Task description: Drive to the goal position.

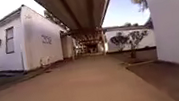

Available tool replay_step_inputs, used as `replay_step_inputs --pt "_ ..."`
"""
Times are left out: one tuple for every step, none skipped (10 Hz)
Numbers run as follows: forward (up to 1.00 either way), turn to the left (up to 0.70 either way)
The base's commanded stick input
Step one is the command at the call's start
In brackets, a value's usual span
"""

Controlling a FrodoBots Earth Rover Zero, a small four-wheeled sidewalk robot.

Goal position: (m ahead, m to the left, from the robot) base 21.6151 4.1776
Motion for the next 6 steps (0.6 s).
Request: replay_step_inputs --pt "0.7 0.0" --pt "0.7 0.0" --pt "0.7 0.0" --pt "0.7 0.0" --pt "0.7 0.0" --pt "0.7 0.0"
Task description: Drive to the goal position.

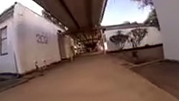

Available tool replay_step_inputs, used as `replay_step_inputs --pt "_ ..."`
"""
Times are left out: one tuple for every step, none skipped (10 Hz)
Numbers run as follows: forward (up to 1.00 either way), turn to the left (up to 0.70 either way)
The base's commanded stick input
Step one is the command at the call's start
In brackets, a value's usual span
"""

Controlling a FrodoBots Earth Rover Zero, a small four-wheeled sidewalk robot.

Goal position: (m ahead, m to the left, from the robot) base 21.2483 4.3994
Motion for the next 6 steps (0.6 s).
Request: replay_step_inputs --pt "0.7 0.0" --pt "0.7 0.0" --pt "0.7 0.0" --pt "0.7 0.0" --pt "0.7 0.0" --pt "0.7 0.0"
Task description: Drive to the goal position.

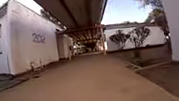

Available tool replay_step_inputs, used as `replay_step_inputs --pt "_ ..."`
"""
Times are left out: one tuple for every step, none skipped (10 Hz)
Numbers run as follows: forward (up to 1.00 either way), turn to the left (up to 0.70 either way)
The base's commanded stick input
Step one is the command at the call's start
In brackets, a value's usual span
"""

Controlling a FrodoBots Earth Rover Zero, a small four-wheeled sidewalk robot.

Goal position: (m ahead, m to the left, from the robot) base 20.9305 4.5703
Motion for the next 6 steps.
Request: replay_step_inputs --pt "0.7 0.0" --pt "0.7 0.0" --pt "0.7 0.0" --pt "0.7 0.0" --pt "0.7 0.0" --pt "0.7 0.0"
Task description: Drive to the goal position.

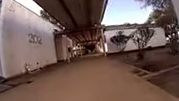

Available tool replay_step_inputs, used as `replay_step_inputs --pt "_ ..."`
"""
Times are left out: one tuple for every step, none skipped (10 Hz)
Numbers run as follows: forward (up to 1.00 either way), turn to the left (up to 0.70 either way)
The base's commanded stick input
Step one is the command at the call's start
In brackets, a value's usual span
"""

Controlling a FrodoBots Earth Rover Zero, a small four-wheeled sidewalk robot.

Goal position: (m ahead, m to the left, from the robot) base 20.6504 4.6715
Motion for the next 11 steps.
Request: replay_step_inputs --pt "0.7 0.0" --pt "0.7 0.0" --pt "0.7 0.0" --pt "0.7 0.0" --pt "0.7 0.0" --pt "0.7 0.0" --pt "0.7 0.0" --pt "0.7 0.0" --pt "0.7 0.0" --pt "0.7 0.0" --pt "0.7 0.0"
